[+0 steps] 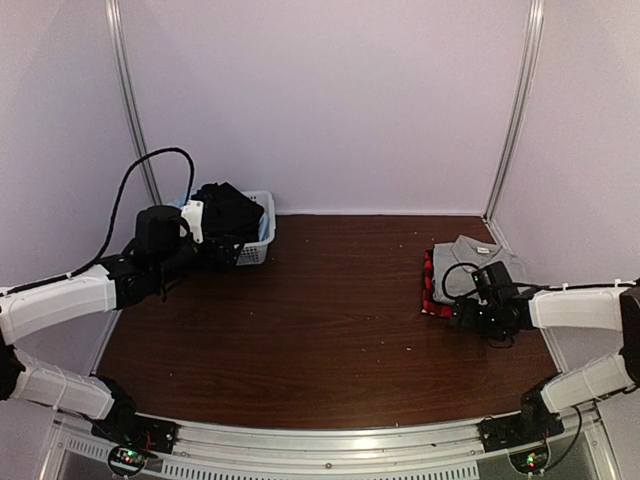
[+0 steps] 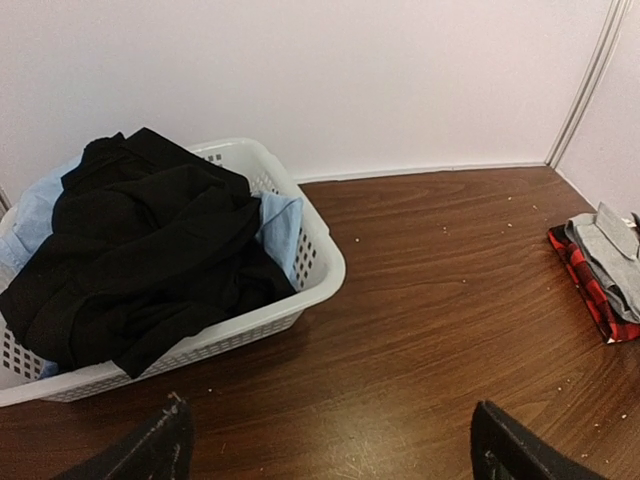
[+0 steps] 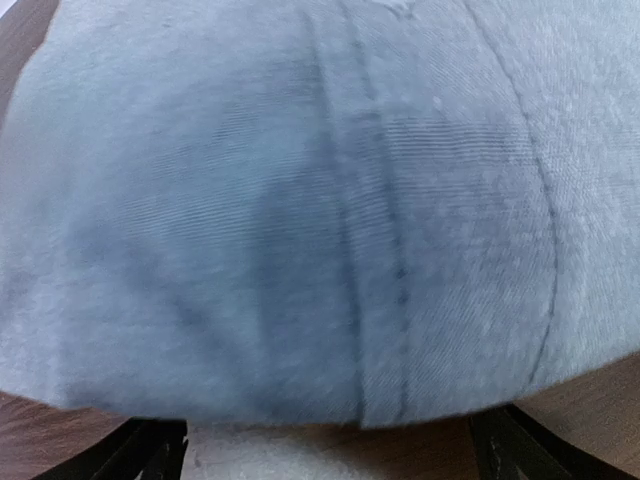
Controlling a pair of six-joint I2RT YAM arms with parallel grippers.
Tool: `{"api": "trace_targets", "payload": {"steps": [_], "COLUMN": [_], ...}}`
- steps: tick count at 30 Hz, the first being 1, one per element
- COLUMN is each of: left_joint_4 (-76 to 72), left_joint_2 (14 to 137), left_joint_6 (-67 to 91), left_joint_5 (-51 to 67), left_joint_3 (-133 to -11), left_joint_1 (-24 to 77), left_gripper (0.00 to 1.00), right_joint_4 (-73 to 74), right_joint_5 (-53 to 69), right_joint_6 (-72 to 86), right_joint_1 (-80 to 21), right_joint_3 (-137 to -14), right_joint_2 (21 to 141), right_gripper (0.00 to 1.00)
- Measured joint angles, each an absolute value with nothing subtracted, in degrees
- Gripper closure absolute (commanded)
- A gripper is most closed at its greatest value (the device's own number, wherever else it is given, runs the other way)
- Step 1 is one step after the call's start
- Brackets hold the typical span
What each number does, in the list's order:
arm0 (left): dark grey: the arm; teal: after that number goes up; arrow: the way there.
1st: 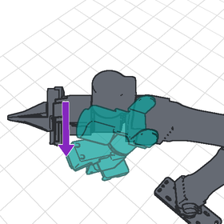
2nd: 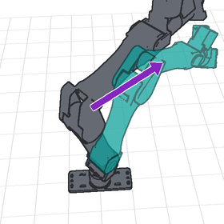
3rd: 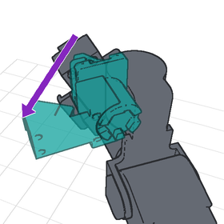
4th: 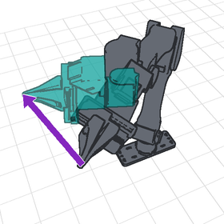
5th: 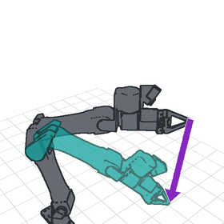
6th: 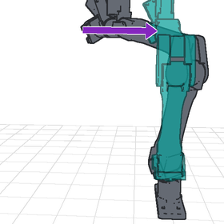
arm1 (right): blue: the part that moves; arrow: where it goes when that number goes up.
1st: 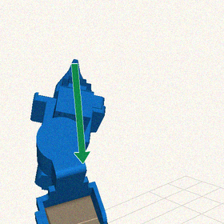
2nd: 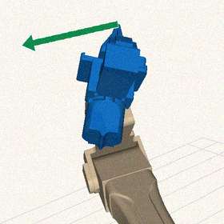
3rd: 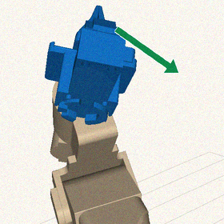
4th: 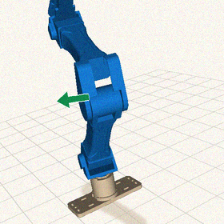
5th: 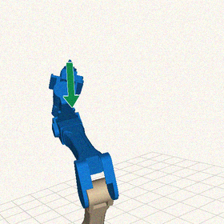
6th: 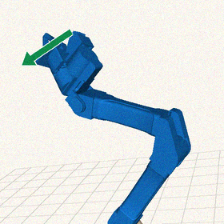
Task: Fold and stack the long sleeve shirts
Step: Move the square-folded shirt to the corner of the board, then pick up the crumpled shirt from the bin.
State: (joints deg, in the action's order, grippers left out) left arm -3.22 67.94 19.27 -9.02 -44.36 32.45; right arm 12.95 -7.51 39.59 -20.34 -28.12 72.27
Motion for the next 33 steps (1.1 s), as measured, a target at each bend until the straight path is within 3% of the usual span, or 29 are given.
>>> {"api": "trace_targets", "payload": {"steps": [8,21,27,29,33], "left_joint_4": [0.32,8.19,10.28,12.21,14.83], "left_joint_2": [72.23,81.25,91.11,95.18,102.48], "left_joint_6": [19.75,22.04,20.99,20.12,18.63], "left_joint_5": [-12.10,-12.10,-12.05,-12.25,-12.56], "left_joint_3": [-47.48,-57.84,-65.43,-68.82,-74.83], "left_joint_1": [31.97,20.91,13.93,13.19,13.17], "left_gripper": [0.02,0.02,0.03,0.10,0.44], "right_joint_4": [7.25,3.44,2.39,3.29,5.15], "right_joint_5": [-4.47,-3.86,-2.31,-1.50,-0.03], "right_joint_6": [36.40,28.36,27.14,27.14,27.29], "right_joint_1": [-12.21,-3.70,-3.77,-4.10,-5.52], "right_joint_3": [-29.15,-44.56,-40.27,-37.52,-35.18], "right_joint_2": [77.69,94.41,89.10,84.12,75.18], "right_gripper": [0.00,0.00,0.00,0.00,0.00]}}
